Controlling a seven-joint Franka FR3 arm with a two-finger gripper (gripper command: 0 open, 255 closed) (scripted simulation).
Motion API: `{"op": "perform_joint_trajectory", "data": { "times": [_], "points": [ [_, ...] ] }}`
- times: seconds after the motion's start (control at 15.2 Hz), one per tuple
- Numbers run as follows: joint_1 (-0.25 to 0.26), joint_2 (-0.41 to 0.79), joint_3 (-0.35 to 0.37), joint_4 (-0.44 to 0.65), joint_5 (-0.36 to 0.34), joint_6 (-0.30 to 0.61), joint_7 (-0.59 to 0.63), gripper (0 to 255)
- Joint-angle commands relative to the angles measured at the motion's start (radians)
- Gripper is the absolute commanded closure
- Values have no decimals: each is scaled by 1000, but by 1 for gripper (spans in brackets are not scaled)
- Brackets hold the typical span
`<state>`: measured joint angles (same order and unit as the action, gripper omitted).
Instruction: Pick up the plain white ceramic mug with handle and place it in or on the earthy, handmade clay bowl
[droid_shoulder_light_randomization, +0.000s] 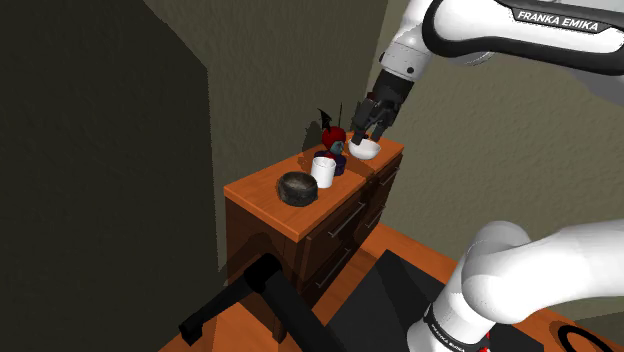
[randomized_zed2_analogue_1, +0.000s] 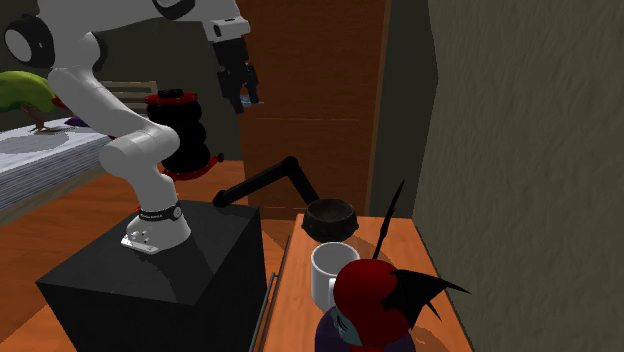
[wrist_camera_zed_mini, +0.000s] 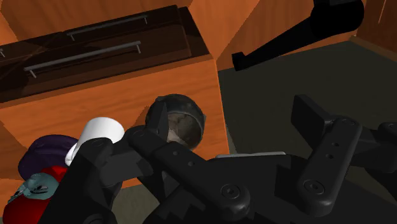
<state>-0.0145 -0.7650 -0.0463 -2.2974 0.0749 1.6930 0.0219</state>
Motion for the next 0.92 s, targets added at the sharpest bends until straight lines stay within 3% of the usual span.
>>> {"op": "perform_joint_trajectory", "data": {
  "times": [0.0, 0.86],
  "points": [
    [0, 0, 0, 0, 0, 0, 0, 0],
    [-38, 379, -91, 37, -57, 318, -107, 0]
  ]
}}
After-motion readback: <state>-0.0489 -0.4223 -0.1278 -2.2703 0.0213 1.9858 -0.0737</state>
